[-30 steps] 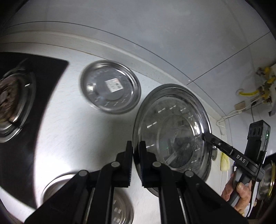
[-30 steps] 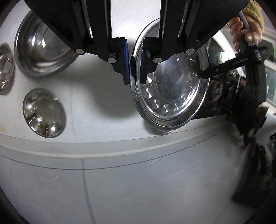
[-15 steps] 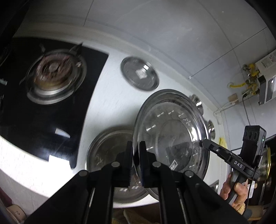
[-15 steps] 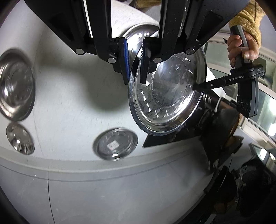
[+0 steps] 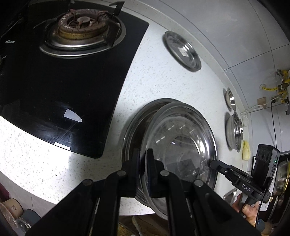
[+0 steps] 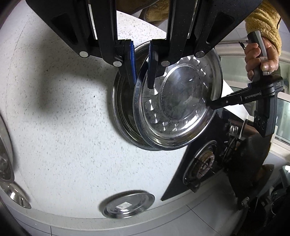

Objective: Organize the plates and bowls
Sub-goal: 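Carry the medium plate with both grippers and lower it onto the large plate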

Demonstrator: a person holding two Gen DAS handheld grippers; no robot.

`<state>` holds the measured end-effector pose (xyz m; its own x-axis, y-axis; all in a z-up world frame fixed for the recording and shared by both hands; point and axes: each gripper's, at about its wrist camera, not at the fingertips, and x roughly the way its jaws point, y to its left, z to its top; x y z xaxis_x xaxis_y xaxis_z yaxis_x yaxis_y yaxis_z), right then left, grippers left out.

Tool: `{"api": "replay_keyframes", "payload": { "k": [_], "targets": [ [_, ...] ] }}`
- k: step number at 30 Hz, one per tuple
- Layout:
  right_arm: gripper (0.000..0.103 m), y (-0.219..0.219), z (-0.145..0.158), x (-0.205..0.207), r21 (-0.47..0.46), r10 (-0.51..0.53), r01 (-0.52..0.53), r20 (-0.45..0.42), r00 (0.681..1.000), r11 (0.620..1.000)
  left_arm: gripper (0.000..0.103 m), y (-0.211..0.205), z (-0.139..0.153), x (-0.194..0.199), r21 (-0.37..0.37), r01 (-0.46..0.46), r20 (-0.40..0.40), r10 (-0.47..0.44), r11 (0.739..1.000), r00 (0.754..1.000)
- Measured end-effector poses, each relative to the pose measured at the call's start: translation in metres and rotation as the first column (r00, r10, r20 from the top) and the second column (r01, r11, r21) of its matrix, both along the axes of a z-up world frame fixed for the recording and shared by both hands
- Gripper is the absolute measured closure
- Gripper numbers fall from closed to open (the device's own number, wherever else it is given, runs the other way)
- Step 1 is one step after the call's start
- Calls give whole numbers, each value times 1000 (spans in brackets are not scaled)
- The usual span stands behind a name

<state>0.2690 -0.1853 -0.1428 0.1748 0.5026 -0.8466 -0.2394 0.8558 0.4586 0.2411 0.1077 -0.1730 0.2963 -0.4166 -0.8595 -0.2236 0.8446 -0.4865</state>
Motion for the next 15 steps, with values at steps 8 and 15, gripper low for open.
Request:
{"api": "replay_keyframes", "payload": {
  "k": [8,15],
  "targets": [
    [92,1,-9,-5,-5,-2,2,-25,1000,1000,96,-1,-12,3,18,2,-14,-2,1000,1000],
    [92,0,-11,-2,-7,4,-4,-32,999,1000,96,-3,-21,6,22,-7,-27,7,1000,1000]
  ]
}}
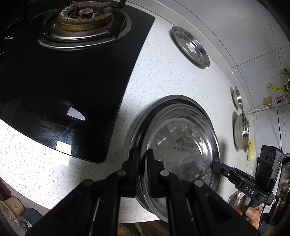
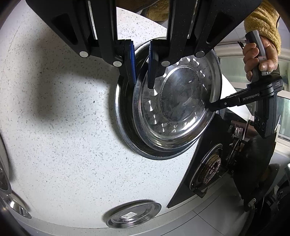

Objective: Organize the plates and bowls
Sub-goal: 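Carry the medium plate with both grippers and lower it onto the large plate, then open both grippers to release the medium plate on the stack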

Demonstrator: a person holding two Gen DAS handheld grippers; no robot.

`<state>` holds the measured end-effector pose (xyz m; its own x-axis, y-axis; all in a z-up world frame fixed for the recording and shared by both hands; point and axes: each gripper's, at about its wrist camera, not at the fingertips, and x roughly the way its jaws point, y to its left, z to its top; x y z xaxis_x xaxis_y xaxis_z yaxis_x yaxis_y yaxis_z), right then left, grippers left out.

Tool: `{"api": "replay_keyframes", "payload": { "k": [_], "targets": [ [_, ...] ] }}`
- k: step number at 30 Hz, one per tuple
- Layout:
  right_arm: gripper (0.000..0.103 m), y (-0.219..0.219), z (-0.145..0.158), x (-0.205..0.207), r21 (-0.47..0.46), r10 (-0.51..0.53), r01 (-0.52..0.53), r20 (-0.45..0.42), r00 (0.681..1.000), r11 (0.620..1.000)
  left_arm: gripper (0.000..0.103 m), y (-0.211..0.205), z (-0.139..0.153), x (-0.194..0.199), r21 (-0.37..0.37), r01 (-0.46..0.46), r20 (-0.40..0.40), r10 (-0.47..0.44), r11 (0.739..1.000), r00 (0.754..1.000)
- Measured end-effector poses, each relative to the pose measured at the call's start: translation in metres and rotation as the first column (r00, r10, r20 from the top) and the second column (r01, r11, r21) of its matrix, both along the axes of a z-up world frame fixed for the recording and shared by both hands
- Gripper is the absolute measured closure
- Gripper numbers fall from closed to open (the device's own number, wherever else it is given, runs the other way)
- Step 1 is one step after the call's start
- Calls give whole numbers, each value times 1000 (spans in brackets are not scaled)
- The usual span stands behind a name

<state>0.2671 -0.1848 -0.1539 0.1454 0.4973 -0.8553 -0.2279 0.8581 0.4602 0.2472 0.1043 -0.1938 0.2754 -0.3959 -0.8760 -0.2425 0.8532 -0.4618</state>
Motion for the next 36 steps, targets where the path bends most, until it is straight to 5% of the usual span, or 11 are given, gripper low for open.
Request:
{"api": "replay_keyframes", "payload": {
  "k": [25,30,36],
  "targets": [
    [89,-7,-1,1,2,63,-63,-6,998,998,94,-9,-1,5,56,3,35,-5,998,999],
    [89,-11,1,2,12,62,-62,-1,998,998,76,-15,4,5,59,23,55,-27,998,998],
    [84,-13,3,0,23,75,-75,1,997,997,75,-14,12,4,80,8,81,-14,997,997]
  ]
}}
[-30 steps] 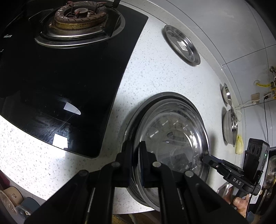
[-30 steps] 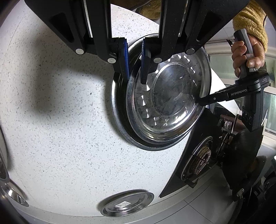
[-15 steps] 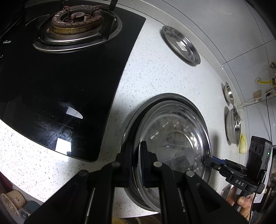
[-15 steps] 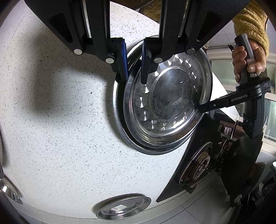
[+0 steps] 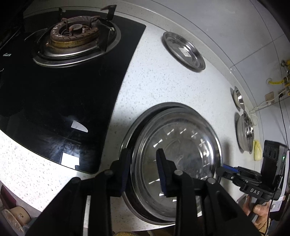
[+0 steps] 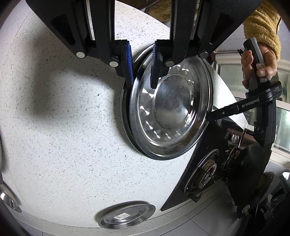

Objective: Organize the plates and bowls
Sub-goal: 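Open both grippers to release the medium plate on the stack, then close both grippers on the rim of the small labeled plate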

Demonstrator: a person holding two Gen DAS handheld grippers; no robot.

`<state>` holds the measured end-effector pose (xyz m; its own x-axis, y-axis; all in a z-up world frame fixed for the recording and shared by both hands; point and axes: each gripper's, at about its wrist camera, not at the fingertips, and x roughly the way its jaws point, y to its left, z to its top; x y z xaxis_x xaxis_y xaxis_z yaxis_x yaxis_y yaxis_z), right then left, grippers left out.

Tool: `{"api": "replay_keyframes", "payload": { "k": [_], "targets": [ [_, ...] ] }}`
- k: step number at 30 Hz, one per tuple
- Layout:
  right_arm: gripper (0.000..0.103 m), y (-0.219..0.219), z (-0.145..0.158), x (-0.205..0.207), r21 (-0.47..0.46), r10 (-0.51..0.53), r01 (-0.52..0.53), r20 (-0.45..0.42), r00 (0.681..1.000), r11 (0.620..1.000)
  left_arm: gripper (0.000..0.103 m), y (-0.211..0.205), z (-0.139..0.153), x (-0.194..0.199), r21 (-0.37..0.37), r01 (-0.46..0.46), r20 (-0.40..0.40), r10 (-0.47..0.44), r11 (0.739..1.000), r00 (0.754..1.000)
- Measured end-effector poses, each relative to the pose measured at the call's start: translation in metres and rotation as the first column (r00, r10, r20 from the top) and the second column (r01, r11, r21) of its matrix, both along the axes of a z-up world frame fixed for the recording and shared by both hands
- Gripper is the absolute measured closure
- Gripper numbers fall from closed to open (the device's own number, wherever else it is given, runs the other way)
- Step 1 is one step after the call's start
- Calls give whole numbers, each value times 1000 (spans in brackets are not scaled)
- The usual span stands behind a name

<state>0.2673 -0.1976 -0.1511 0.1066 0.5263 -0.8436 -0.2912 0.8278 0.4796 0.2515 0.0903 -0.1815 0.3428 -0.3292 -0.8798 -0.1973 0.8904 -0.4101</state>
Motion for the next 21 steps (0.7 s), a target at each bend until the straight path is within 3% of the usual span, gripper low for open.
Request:
{"api": "replay_keyframes", "payload": {
  "k": [2,9,13,14,15,18,21],
  "targets": [
    [78,-1,1,-1,-1,-2,2,8,1000,1000,74,4,4,-1,2,-10,13,10,1000,1000],
    [76,-6,19,-2,29,6,-8,50,999,1000,58,11,21,-3,-5,-18,60,19,1000,998],
    [51,-12,30,0,28,-11,8,82,997,1000,47,14,30,-1,-4,-28,75,28,1000,997],
    [50,-15,33,1,33,-15,12,86,996,999,43,15,32,-1,-3,-31,78,31,1000,996],
    [48,-17,34,3,41,-20,17,84,996,999,41,16,35,0,0,-35,79,35,999,996],
    [27,-27,39,10,53,-58,53,88,994,997,40,19,41,6,-11,-39,83,40,999,996],
    [26,-38,44,20,61,-92,87,91,992,994,39,20,47,16,-27,-41,84,43,999,996]
  ]
}}
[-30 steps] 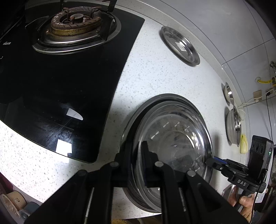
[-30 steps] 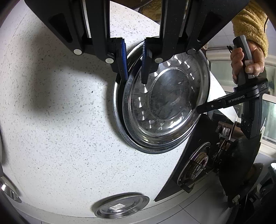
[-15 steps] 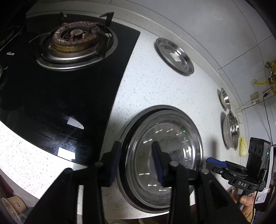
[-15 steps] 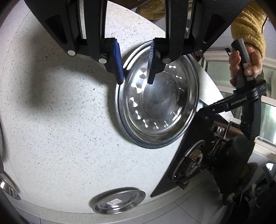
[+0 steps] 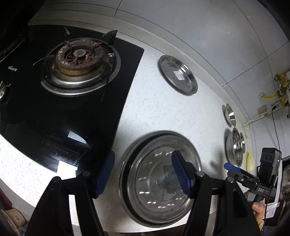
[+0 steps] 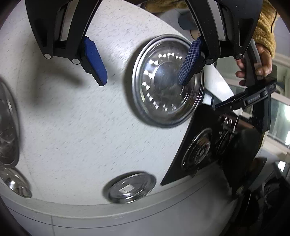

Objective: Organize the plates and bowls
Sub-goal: 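Close both grippers on the rim of the small labeled plate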

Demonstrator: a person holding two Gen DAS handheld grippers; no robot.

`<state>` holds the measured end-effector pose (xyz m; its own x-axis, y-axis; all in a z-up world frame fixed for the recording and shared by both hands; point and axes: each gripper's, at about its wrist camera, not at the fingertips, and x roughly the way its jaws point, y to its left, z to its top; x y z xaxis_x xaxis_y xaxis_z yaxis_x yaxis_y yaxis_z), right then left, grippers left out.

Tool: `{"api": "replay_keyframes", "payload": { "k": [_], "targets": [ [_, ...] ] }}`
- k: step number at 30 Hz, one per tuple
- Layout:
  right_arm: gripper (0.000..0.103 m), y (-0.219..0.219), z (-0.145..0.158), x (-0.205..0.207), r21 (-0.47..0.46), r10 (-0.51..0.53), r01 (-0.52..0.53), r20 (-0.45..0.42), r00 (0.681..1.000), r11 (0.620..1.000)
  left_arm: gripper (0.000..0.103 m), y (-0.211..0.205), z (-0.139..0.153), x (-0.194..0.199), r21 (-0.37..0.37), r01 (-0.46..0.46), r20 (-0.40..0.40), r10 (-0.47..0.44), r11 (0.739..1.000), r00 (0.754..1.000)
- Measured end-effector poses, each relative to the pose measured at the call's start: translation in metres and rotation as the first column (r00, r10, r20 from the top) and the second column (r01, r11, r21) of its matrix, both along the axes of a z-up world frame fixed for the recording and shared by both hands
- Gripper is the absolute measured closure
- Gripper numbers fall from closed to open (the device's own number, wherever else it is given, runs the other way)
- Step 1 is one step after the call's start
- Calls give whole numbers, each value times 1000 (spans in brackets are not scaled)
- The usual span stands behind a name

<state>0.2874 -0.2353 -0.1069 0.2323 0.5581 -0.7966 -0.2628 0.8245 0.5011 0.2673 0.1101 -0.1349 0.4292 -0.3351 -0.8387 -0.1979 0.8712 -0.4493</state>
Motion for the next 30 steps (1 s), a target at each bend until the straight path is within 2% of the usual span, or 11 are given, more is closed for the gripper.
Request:
{"api": "replay_keyframes", "payload": {
  "k": [8,16,21,23,30],
  "targets": [
    [26,-13,26,45,5,-61,61,62,996,998,39,-18,7,58,8,35,-9,-35,999,999],
    [26,0,34,124,44,-88,85,91,992,995,39,-34,-5,163,19,38,-25,-38,999,999],
    [26,9,12,179,92,-104,100,39,994,991,39,-36,-29,226,28,2,-41,-1,1000,999],
    [26,14,-1,197,77,-105,103,24,994,992,39,-35,-38,242,35,-9,-44,10,999,999],
    [27,20,-39,234,95,-129,131,-21,991,987,40,-33,-67,280,-6,-34,-49,34,999,998]
  ]
}}
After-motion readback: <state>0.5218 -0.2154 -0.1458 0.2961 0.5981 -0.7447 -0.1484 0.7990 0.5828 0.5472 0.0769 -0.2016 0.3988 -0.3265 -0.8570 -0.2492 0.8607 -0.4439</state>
